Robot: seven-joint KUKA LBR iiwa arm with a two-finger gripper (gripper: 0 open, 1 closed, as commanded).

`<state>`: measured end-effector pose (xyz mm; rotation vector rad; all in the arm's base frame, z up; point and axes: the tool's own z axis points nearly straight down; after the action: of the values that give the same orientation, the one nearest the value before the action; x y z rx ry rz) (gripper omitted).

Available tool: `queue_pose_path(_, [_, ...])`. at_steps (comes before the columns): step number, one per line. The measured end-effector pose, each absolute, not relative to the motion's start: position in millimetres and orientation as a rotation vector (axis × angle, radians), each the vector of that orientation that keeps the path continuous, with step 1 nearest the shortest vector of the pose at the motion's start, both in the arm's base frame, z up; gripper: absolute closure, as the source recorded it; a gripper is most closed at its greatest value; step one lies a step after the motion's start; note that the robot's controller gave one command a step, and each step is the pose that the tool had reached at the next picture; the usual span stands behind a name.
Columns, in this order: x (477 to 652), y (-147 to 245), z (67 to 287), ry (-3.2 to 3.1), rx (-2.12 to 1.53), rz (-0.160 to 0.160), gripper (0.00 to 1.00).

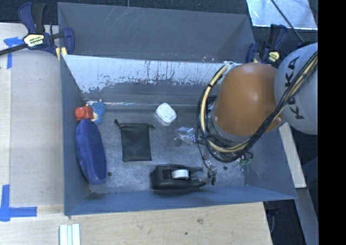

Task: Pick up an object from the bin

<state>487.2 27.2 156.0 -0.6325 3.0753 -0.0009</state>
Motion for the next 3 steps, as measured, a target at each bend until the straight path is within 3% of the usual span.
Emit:
queue_pose_path(1, [486.5, 35.8, 73.4, 3.048, -0.754, -0.017, 0.00])
queue_pose_path(2, [485.6, 36.1, 74.9, 3.049, -0.751, -0.015, 0.00])
queue_pose_path(3, [534.4, -2.6, 72.5, 2.950, -1.079, 0.006, 0.00])
